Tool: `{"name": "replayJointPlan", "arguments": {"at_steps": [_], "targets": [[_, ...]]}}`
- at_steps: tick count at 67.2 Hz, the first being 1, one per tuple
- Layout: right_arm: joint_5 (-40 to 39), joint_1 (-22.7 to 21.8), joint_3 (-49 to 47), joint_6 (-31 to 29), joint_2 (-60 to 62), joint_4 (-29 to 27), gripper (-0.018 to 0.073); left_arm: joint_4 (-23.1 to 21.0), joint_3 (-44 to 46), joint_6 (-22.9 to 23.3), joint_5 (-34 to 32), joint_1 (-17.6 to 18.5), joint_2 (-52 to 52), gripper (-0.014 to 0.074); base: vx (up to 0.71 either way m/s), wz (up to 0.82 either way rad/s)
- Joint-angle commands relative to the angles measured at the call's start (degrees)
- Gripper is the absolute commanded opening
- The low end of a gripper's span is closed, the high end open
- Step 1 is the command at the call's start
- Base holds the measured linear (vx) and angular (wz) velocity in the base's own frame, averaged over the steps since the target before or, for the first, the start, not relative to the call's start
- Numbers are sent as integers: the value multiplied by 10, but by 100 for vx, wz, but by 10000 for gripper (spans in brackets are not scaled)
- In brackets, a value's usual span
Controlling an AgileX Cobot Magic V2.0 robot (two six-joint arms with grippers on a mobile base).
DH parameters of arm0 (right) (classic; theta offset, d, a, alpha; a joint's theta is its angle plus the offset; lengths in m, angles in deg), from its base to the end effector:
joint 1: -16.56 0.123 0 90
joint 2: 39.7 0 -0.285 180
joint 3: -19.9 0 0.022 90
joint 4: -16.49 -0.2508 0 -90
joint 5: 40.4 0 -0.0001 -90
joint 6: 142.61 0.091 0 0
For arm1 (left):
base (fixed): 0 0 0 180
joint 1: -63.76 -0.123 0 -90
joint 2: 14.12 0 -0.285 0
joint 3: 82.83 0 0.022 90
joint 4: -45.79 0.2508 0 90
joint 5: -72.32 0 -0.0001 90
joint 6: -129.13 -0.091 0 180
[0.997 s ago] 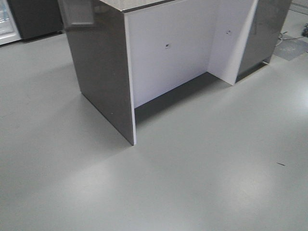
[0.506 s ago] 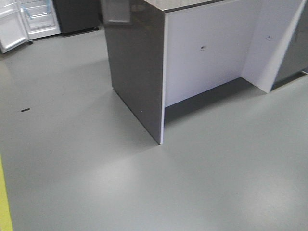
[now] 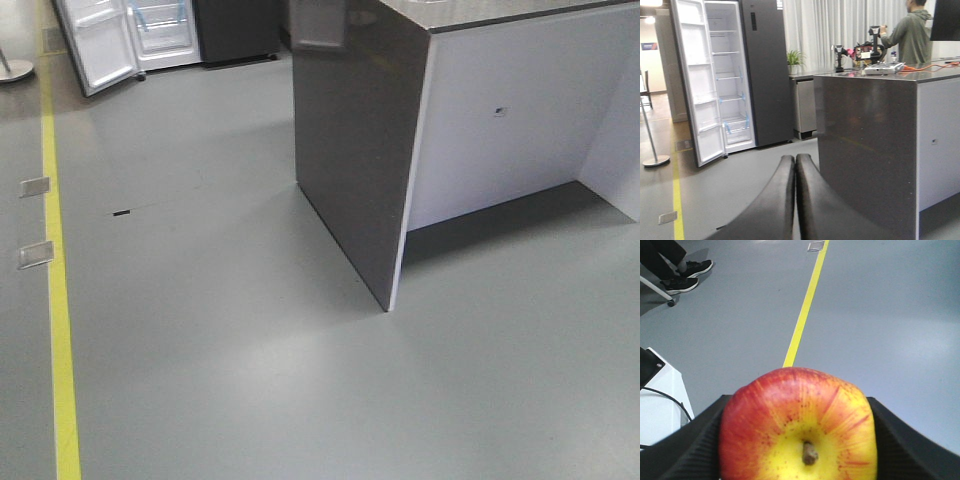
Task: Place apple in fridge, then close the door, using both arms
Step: 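Drive the base around the counter island toward the open fridge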
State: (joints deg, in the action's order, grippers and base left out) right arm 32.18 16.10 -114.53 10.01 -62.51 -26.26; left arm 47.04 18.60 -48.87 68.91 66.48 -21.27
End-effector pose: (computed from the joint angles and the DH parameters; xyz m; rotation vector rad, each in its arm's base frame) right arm 0.0115 0.0589 0.2971 -0.5523 2.1619 0.7084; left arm 0.0558 -0.0028 0.2112 0.0257 1.4366 -0.0507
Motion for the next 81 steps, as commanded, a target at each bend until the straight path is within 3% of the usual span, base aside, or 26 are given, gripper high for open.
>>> {"name": "replayJointPlan", "arguments": {"at_steps": [1,81], "targets": [[7,0,-13,-4,-7,-30,388,-4,-7,2,-38,1,9,-6,7,23],[7,0,-13,-4,-7,-30,388,-4,-7,2,-38,1,9,-6,11,14]]}}
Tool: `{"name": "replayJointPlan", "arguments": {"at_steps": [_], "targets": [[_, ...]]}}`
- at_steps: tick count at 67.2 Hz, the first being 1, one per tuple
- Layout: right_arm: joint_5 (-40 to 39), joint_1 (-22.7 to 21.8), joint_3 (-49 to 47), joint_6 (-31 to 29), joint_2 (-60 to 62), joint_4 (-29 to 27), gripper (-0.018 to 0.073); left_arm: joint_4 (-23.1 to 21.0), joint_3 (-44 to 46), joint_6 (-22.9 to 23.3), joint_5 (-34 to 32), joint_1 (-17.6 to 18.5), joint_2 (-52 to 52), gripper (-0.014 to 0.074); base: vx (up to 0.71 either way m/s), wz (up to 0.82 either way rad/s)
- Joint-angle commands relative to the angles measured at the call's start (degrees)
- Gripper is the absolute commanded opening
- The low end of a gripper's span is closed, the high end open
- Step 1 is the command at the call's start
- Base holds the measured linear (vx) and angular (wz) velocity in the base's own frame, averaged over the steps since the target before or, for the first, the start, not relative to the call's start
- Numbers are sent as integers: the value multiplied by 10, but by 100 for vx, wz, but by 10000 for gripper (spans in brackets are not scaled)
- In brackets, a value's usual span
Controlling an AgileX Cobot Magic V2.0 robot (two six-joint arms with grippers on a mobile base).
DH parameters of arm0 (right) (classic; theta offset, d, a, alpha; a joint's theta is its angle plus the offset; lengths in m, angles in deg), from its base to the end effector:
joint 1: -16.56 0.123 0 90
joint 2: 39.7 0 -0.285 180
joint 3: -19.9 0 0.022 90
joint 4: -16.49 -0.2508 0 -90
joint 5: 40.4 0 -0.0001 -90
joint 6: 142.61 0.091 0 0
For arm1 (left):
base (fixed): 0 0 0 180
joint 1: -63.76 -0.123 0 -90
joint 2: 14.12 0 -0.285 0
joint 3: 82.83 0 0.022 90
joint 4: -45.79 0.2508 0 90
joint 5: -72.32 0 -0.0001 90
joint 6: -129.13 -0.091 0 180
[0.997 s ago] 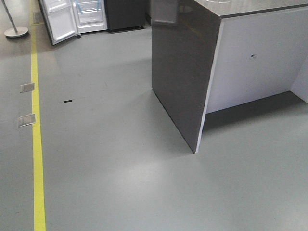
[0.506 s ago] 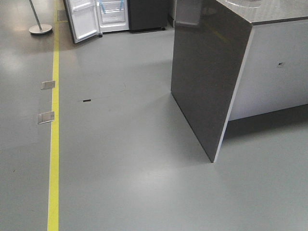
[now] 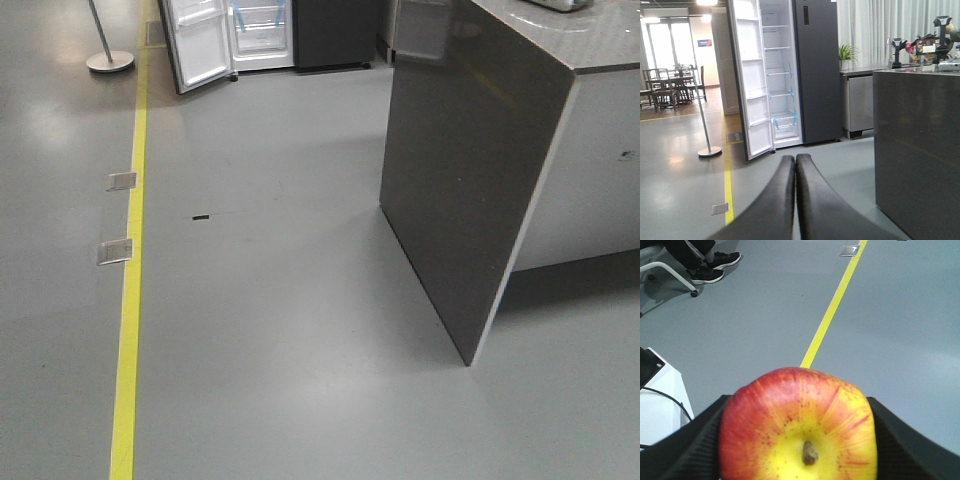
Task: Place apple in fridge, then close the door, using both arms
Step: 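Drive the base around the counter island toward the open fridge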
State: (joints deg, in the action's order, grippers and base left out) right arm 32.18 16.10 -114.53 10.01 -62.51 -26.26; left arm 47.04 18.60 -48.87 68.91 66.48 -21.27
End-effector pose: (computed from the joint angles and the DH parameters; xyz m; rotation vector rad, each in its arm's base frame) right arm 0.0115 0.0589 0.2971 -0.5523 2.1619 0.7084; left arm 0.0558 -0.0028 0.2112 0.0257 1.4366 -0.0507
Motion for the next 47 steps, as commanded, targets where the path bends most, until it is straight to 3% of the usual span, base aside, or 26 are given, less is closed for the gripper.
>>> {"name": "replayJointPlan", "arguments": {"at_steps": [1,47], "targets": [[7,0,-13,-4,-7,-30,388,-4,-7,2,-38,1,9,-6,19,13],[7,0,-13,-4,-7,-30,388,-4,-7,2,-38,1,9,-6,21,16]]}}
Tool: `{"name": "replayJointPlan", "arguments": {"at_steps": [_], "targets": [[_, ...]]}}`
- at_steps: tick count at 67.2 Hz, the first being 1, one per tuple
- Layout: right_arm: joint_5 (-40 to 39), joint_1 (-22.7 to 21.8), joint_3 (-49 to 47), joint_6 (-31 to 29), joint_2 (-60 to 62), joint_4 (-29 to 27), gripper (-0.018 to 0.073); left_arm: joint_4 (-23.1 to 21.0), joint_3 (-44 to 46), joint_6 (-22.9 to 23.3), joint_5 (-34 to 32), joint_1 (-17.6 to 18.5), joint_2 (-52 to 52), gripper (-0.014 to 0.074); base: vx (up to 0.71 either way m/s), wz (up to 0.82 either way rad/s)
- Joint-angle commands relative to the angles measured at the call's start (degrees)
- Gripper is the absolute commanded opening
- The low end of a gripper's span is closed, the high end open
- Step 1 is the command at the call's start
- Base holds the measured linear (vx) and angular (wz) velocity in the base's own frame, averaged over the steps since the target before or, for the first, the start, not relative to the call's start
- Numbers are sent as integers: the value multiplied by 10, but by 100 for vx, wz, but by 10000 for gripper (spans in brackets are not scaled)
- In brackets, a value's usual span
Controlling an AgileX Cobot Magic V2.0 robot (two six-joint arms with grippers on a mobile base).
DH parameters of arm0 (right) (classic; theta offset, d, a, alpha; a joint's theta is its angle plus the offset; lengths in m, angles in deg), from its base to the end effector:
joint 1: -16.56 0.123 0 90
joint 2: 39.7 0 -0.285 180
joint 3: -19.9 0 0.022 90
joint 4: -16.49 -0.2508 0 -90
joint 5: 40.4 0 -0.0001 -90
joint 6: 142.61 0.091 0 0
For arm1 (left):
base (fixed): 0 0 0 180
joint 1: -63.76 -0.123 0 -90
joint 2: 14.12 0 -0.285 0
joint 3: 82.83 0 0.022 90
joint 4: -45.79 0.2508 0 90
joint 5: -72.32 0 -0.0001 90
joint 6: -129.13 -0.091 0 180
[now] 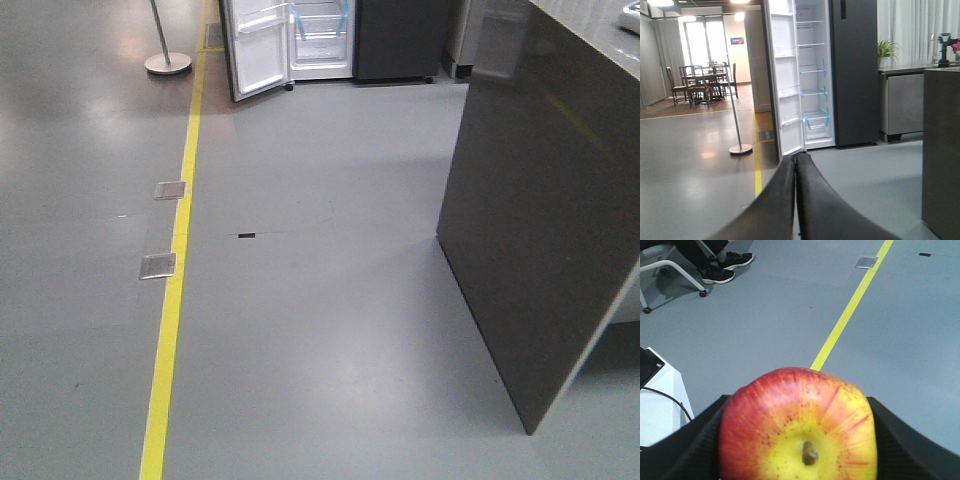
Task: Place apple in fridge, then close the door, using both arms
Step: 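Drive the base around the counter island toward the open fridge, then drive the base up to the open fridge door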
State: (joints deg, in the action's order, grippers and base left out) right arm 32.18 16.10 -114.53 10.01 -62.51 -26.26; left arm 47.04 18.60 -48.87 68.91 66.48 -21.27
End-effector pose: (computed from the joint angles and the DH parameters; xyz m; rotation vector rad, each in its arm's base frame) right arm 0.0115 0.0589 0.2971 -0.5523 2.1619 0.7084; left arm 0.0558 -0.0028 0.2112 0.0257 1.4366 -0.0507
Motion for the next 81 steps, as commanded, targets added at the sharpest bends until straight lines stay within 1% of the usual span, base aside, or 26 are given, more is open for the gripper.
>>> {"name": "replayJointPlan", "arguments": {"at_steps": [1,37,81], "targets": [[7,0,-13,-4,-7,-30,388,-4,-7,2,-38,1,9,-6,22,17],[7,0,-13,-4,-7,-30,388,-4,-7,2,-38,1,9,-6,23,14],[7,0,-13,-4,-7,-30,388,-4,-7,2,-38,1,9,-6,25,3]]}}
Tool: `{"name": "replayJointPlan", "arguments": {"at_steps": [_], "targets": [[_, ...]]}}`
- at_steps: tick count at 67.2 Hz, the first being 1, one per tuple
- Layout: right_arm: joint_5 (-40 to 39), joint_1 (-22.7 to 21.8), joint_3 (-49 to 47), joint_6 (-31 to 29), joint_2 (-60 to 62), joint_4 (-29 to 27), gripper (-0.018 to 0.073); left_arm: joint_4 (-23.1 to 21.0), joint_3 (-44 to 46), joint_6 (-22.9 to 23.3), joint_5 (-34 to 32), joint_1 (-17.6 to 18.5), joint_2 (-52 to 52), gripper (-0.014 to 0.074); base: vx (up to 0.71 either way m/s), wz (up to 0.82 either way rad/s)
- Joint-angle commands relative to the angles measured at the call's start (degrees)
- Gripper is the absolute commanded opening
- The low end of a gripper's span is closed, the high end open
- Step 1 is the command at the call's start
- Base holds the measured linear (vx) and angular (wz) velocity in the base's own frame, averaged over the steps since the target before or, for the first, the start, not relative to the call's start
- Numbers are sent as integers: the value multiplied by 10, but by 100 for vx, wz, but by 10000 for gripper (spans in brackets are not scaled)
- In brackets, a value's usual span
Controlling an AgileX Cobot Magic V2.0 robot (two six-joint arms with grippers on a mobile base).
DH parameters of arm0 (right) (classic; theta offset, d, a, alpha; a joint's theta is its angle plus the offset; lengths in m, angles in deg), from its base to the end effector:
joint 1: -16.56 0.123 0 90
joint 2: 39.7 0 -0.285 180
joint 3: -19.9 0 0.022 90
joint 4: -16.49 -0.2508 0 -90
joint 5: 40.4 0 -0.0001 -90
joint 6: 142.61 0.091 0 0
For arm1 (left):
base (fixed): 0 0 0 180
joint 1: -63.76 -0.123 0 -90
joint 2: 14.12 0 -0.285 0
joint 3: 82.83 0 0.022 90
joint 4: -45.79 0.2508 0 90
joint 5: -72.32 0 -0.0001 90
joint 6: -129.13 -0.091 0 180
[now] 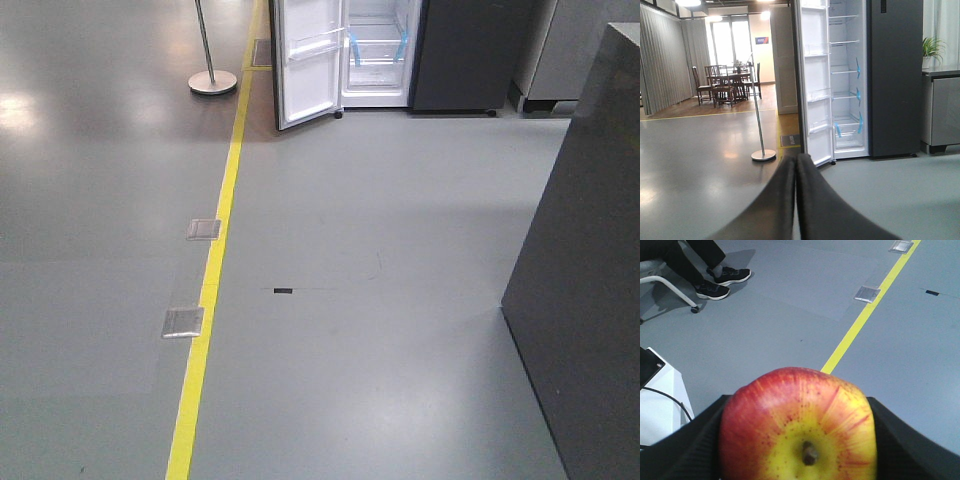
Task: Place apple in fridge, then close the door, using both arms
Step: 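Drive the base up to the open fridge door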
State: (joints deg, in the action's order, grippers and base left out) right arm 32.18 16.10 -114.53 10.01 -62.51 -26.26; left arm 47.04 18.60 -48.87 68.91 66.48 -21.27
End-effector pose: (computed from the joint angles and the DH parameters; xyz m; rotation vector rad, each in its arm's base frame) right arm 0.0115 0.0589 0.2971 -0.5523 2.1619 0.7084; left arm 0.0558 -0.0028 0.2112 0.0257 1.4366 -0.0507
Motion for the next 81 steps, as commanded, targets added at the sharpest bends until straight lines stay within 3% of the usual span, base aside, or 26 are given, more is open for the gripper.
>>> {"name": "replayJointPlan", "arguments": {"at_steps": [1,81], "targets": [[7,0,-13,-4,-7,-30,388,-4,-7,2,-38,1,9,-6,27,0],[7,0,-13,-4,-7,-30,388,-4,-7,2,-38,1,9,-6,30,-2]]}}
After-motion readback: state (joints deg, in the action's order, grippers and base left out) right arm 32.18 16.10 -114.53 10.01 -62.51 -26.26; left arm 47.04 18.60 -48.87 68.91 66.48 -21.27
